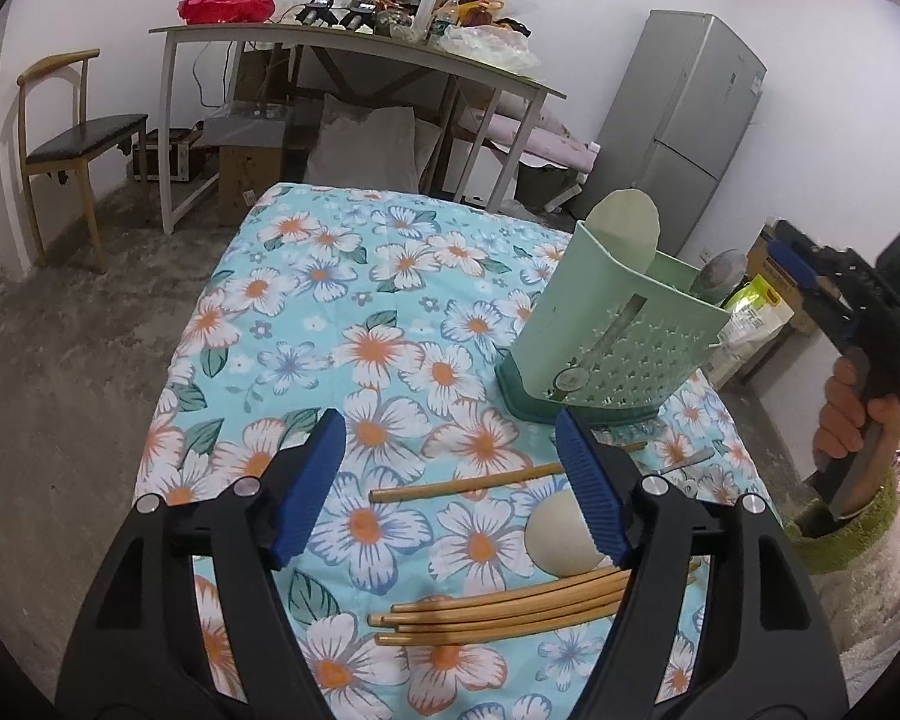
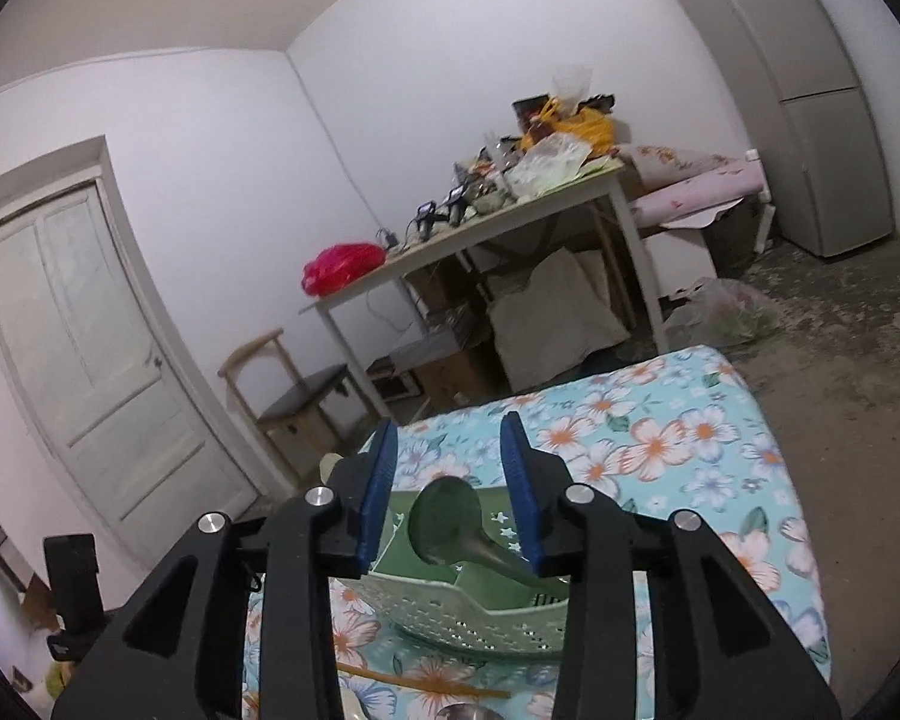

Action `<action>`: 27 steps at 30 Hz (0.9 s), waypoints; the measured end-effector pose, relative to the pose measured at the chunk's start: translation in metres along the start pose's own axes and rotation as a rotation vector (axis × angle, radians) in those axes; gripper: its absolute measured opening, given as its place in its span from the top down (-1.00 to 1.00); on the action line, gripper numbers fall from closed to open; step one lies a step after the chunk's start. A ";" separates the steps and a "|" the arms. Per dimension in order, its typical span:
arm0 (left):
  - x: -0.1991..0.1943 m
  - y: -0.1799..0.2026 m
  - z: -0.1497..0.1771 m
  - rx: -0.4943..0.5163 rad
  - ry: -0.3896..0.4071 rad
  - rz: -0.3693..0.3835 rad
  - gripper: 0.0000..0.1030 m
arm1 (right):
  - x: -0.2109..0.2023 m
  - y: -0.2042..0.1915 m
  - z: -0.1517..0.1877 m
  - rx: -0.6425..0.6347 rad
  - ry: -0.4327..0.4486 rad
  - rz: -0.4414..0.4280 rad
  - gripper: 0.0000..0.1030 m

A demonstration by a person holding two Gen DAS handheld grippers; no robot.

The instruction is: Organize utensils

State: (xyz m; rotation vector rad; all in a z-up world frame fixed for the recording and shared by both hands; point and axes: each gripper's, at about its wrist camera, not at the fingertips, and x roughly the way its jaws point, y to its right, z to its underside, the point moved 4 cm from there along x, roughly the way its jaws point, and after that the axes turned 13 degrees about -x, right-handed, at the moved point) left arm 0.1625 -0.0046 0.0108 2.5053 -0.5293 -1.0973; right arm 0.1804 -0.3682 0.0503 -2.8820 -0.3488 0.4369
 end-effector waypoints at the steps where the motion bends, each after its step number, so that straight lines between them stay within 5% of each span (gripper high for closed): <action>1: -0.001 -0.002 0.001 -0.005 0.000 -0.001 -0.34 | -0.004 -0.001 -0.001 0.002 0.007 0.007 0.27; 10: -0.004 -0.016 0.008 -0.040 -0.013 -0.016 -0.40 | -0.040 -0.022 0.024 0.010 -0.015 0.020 0.11; 21: 0.011 -0.009 0.028 -0.013 -0.083 0.007 -0.41 | -0.031 -0.063 0.098 0.041 -0.257 -0.085 0.00; 27: 0.014 -0.008 0.038 0.002 -0.095 -0.014 -0.41 | -0.011 -0.086 0.132 -0.052 -0.396 -0.010 0.01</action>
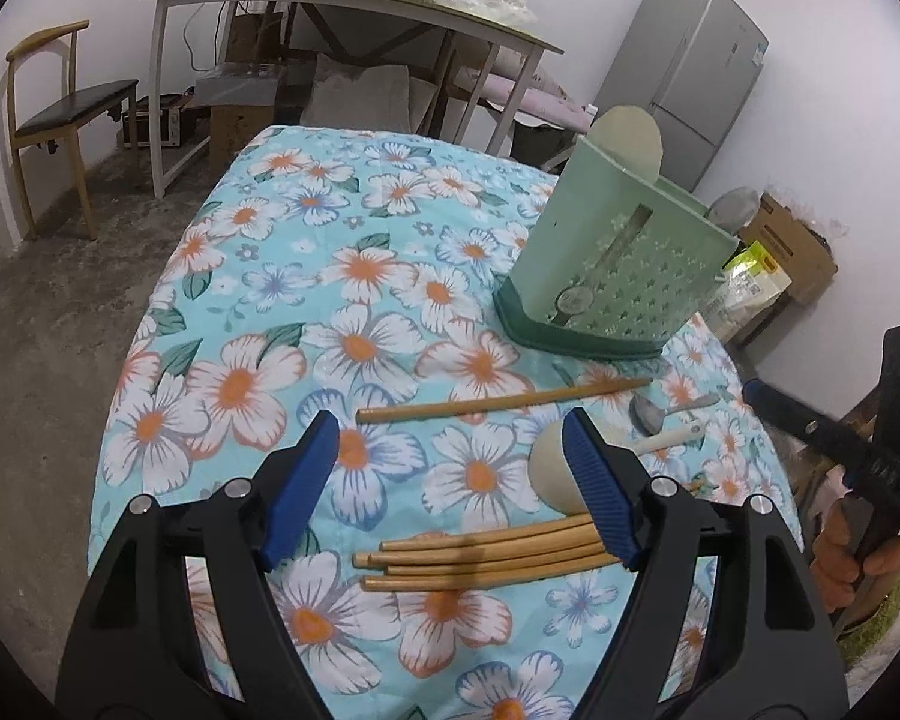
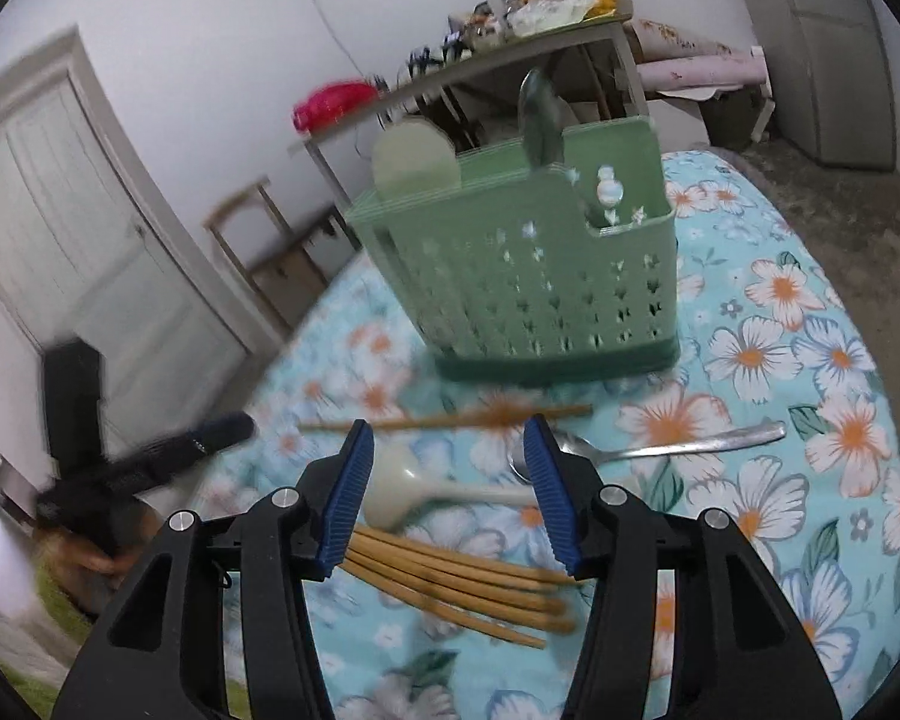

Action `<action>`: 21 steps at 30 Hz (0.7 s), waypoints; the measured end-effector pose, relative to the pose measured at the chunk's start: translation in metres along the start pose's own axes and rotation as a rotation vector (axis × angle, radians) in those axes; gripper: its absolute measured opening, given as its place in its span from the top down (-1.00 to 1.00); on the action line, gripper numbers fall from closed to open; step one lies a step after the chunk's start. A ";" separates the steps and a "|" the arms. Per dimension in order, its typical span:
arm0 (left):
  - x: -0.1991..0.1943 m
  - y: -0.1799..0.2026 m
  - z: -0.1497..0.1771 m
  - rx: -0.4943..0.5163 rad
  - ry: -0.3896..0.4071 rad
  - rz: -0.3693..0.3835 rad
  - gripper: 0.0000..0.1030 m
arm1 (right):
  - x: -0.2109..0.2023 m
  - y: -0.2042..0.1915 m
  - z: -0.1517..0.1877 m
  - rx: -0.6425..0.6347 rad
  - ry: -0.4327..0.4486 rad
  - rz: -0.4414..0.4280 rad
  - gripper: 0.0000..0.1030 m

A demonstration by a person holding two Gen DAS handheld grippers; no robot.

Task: Organize utensils
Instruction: 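Close the right gripper on the white soup spoon's handle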

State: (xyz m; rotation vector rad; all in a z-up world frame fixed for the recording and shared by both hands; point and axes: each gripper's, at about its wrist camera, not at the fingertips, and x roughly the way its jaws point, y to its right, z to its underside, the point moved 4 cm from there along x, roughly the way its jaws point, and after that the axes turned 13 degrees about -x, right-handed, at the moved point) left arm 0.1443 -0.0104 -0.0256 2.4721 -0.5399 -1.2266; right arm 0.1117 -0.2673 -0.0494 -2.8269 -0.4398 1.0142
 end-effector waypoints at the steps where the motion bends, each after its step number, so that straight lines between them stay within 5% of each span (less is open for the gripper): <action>1: 0.000 -0.001 0.001 -0.001 -0.002 -0.007 -0.41 | 0.004 -0.004 0.001 -0.031 -0.019 0.022 0.01; 7: -0.001 -0.011 0.002 -0.032 0.001 -0.025 -0.41 | 0.041 -0.027 0.014 -0.354 -0.162 0.170 0.01; 12: -0.004 -0.021 0.001 -0.059 0.011 -0.032 -0.41 | 0.071 -0.053 0.033 -0.699 -0.304 0.174 0.01; 21: -0.007 -0.036 -0.003 -0.127 0.017 -0.020 -0.41 | 0.093 -0.087 0.031 -1.014 -0.302 0.166 0.01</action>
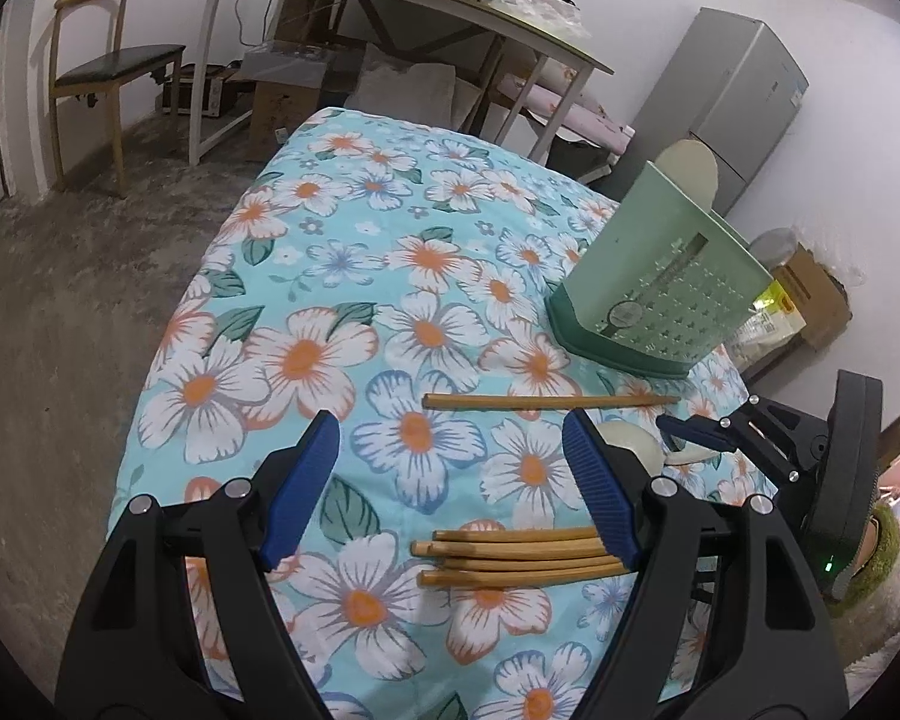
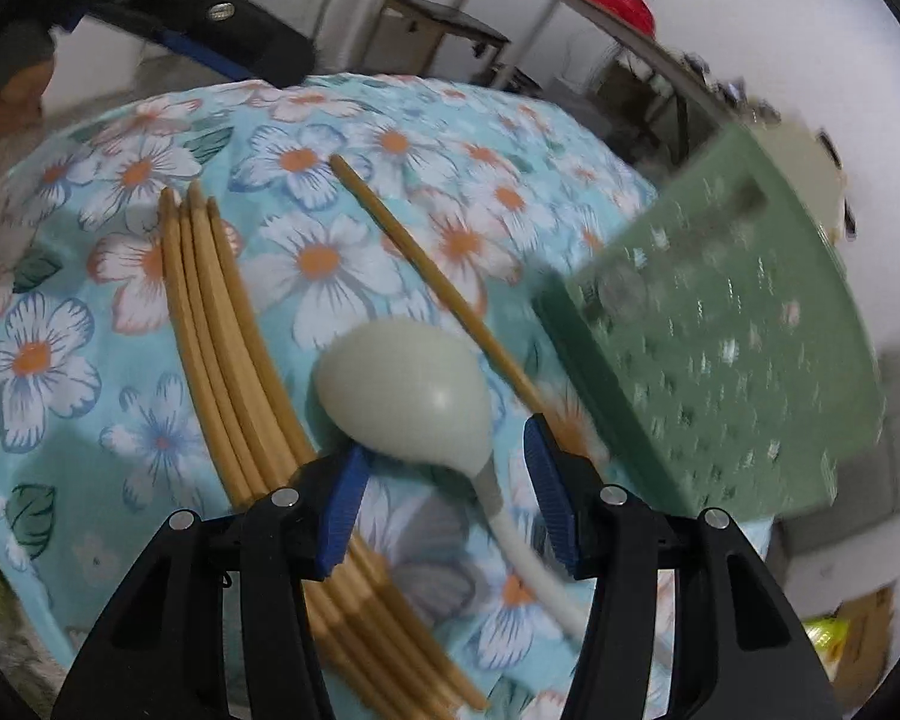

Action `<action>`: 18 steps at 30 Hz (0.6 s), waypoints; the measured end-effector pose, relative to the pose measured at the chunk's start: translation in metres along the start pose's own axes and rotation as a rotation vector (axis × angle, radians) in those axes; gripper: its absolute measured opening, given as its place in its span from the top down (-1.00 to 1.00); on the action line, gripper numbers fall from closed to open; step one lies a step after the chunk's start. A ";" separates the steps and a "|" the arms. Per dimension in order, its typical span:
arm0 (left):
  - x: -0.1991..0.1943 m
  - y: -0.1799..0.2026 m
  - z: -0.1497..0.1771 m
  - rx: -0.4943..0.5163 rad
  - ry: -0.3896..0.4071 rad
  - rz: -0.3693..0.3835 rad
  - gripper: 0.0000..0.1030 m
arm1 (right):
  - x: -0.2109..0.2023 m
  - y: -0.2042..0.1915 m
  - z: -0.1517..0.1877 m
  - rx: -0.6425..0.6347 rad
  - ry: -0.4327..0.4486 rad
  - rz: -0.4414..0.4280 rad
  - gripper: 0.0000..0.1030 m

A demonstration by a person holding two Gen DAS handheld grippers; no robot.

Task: Organize utensils
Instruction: 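Close the right gripper on the white soup spoon's handle, then lift the soup spoon with the right gripper while the left gripper grasps the other metal spoon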

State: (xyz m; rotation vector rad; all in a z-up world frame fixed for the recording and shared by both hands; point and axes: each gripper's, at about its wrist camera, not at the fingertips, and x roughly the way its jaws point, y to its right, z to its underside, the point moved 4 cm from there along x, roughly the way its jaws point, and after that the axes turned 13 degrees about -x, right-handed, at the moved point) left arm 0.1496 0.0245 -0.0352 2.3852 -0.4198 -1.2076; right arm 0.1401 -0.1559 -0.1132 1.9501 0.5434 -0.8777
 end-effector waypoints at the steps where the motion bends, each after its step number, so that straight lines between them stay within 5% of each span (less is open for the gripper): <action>1: 0.000 -0.001 -0.001 -0.004 0.001 -0.001 -0.41 | 0.000 -0.003 -0.004 -0.027 0.006 0.018 0.01; 8: 0.000 -0.008 -0.003 -0.022 0.002 -0.006 -0.41 | -0.008 -0.011 -0.028 -0.137 0.059 0.185 0.04; 13: 0.000 -0.010 -0.003 -0.027 -0.002 -0.003 -0.41 | -0.002 -0.016 -0.034 -0.181 0.039 0.245 0.50; 18: 0.000 -0.010 -0.003 -0.029 -0.001 -0.003 -0.41 | -0.003 -0.015 -0.033 -0.193 0.031 0.343 0.67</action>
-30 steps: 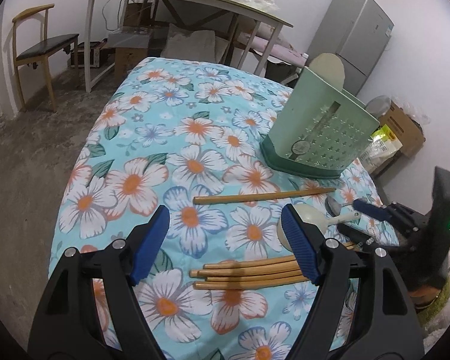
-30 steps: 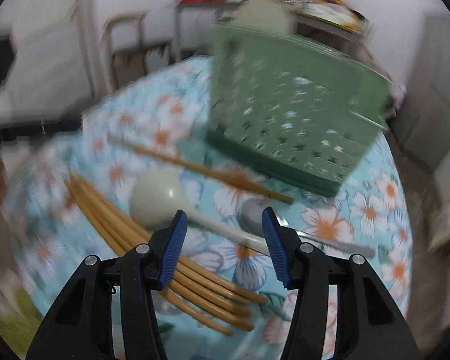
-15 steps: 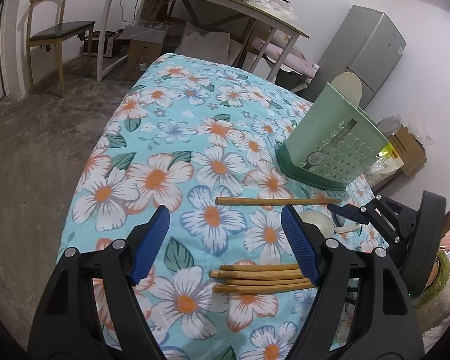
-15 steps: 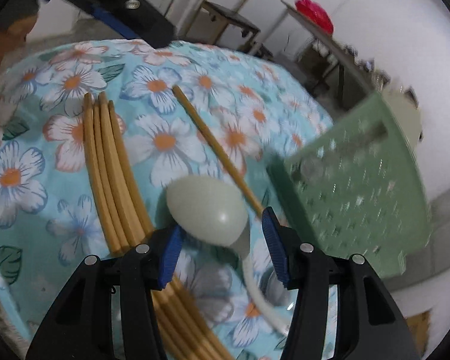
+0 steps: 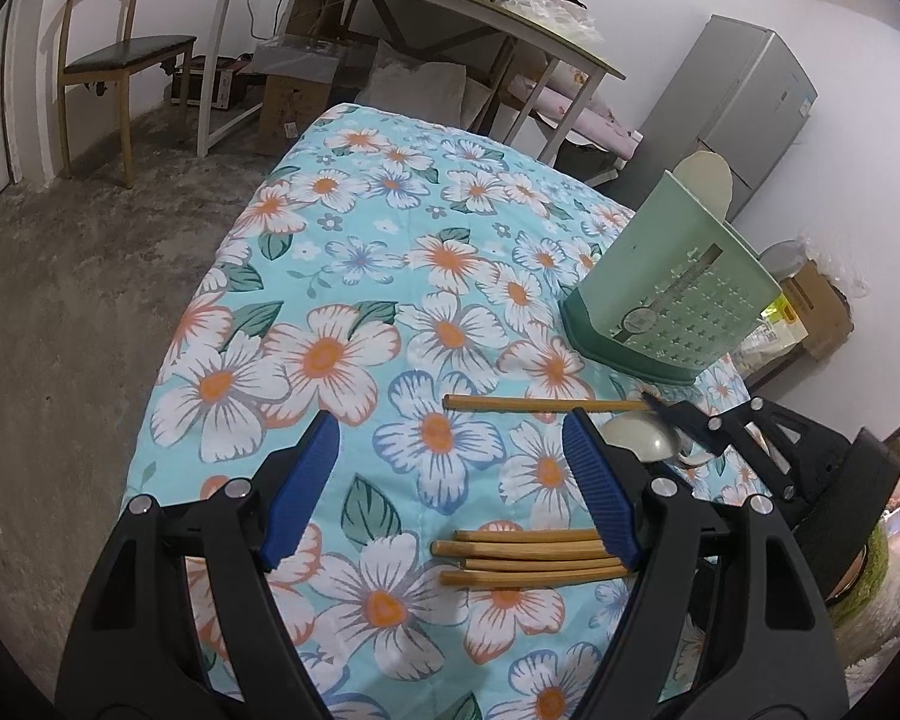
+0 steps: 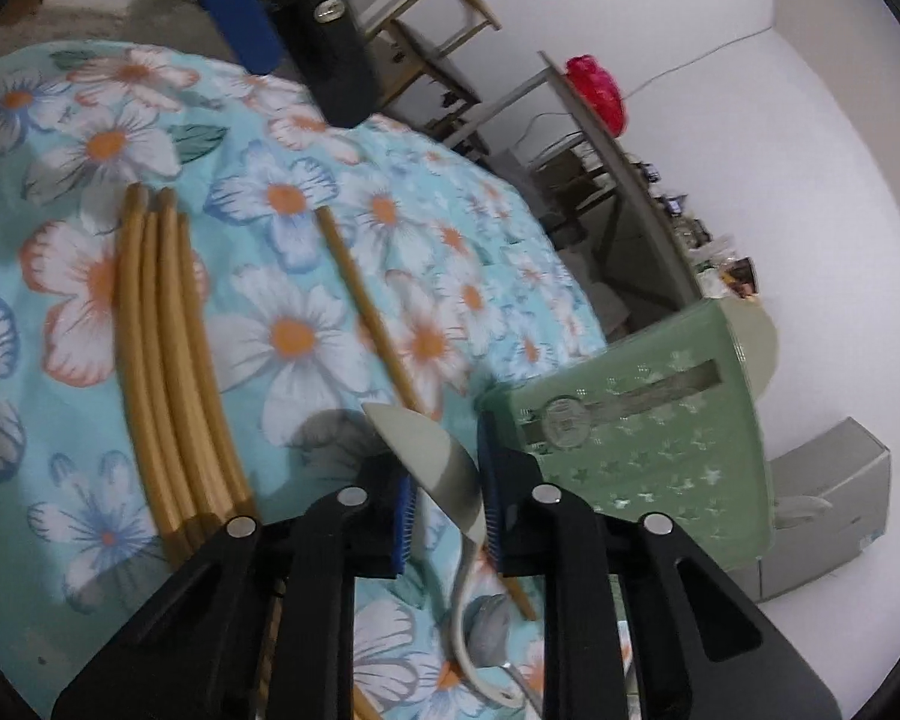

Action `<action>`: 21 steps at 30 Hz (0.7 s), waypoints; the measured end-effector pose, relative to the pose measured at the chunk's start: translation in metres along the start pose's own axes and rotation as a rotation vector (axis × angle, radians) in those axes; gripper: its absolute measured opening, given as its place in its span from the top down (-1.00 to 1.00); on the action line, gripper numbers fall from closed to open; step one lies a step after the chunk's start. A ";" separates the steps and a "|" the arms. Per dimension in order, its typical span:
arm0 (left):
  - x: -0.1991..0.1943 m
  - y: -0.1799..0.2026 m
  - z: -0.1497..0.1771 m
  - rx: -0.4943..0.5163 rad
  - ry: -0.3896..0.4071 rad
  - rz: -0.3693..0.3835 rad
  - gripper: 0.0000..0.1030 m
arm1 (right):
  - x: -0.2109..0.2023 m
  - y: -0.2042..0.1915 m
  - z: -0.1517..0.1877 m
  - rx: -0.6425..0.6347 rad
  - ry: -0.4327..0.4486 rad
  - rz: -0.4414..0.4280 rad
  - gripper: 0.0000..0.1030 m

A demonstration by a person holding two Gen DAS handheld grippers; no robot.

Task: Organize utensils
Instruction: 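Lift the soup spoon with the right gripper while the left gripper grasps the other metal spoon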

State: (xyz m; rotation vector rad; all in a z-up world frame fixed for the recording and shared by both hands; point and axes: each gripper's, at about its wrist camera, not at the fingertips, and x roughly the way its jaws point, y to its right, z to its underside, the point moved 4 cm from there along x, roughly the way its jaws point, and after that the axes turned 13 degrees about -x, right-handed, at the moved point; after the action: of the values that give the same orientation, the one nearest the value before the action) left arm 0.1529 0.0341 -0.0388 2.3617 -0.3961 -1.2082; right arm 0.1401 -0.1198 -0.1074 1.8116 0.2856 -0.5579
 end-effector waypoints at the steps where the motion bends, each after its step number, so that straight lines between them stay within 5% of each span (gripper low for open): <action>1: 0.000 0.000 0.000 0.000 -0.001 -0.002 -0.41 | -0.003 0.006 0.001 0.021 0.006 0.023 0.68; 7: 0.002 0.004 0.000 0.004 -0.004 0.006 -0.41 | -0.025 0.043 0.015 0.159 0.011 0.148 0.80; 12: 0.003 0.017 0.002 0.030 -0.011 0.045 -0.41 | -0.046 0.091 0.050 0.416 -0.029 0.234 0.85; 21: 0.017 0.073 0.009 0.119 -0.085 0.225 -0.32 | -0.063 0.132 0.136 0.782 -0.136 0.297 0.85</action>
State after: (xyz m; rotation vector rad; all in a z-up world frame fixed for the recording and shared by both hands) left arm 0.1521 -0.0383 -0.0176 2.2941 -0.7599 -1.2093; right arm 0.1164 -0.2842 0.0035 2.4889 -0.3455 -0.6235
